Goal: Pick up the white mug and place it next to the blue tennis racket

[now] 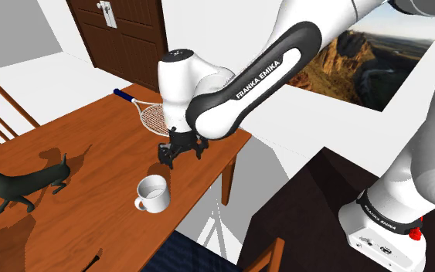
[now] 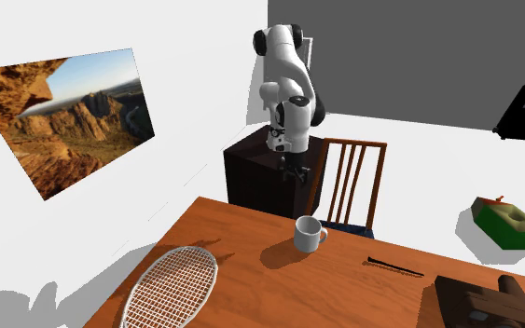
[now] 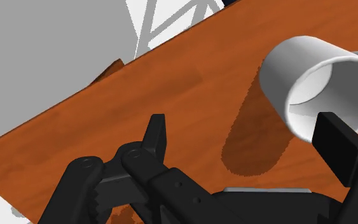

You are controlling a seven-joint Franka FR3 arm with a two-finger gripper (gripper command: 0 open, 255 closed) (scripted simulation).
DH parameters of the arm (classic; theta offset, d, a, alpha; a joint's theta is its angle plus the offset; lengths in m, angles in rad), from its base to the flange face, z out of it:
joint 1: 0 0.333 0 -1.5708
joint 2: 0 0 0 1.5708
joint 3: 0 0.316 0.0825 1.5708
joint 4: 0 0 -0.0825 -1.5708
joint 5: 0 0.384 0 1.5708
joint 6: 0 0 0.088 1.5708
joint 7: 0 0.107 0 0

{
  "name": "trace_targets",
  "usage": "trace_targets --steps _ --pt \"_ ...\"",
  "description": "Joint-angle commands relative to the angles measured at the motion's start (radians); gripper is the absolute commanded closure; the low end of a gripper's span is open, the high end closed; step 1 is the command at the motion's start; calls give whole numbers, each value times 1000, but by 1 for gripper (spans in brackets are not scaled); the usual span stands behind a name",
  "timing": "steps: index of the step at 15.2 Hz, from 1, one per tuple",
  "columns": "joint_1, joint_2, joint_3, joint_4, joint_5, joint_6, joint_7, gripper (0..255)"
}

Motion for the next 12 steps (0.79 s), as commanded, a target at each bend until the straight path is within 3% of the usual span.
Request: trace_targets --steps 1,8,12 --pt "38 92 -27 63 -60 14 54 0" --pt "174 375 -113 337 -160 -6 161 0" --pt "185 410 -126 350 -172 16 169 0"
